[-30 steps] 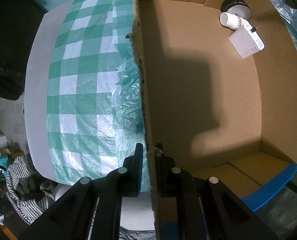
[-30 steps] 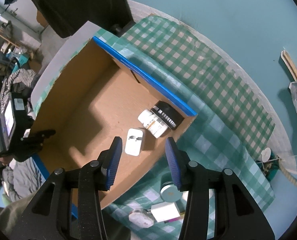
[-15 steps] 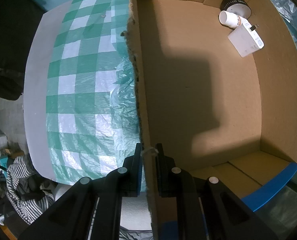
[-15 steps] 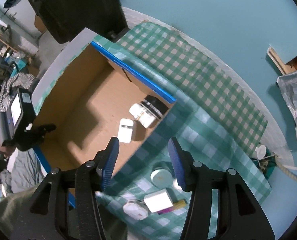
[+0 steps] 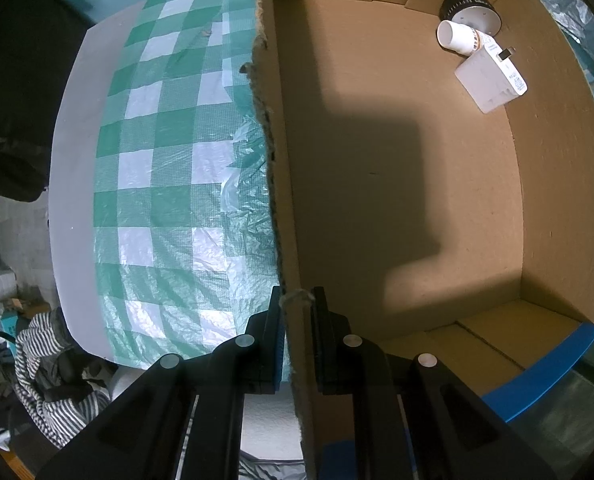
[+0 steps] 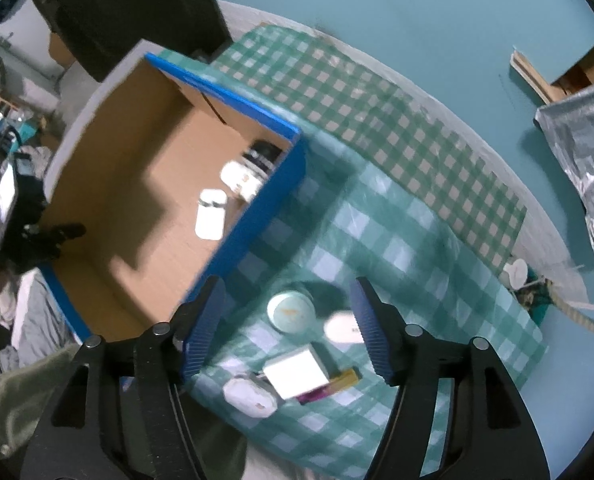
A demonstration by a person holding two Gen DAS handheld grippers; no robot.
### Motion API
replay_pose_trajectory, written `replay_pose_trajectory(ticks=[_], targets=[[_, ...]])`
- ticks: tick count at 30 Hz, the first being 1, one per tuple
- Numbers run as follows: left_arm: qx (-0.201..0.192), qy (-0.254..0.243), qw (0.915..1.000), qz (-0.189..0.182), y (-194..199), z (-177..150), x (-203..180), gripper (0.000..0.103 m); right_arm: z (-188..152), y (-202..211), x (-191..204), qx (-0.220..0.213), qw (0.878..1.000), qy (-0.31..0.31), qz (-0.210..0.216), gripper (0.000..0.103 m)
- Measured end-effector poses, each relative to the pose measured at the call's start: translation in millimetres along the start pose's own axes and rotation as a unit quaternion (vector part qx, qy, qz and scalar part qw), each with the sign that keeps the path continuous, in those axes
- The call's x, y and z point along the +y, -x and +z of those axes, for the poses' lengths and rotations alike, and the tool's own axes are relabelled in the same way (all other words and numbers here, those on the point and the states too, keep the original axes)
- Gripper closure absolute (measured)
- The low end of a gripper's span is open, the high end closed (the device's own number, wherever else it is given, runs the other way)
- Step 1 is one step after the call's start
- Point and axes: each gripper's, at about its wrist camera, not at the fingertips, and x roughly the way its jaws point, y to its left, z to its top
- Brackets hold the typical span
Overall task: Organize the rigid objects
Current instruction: 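Open the right gripper to drop the pill bottle into the box, then move the right gripper to the teal metal canister and grasp it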
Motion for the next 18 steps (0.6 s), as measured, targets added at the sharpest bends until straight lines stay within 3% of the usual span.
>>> replay_pose_trajectory(ticks=[18], targets=[[0.002, 0.001, 1.0, -0.001, -1, 0, -2, 0.091, -30, -82, -12, 0.048, 0.999, -0.021, 0.003, 0.034]])
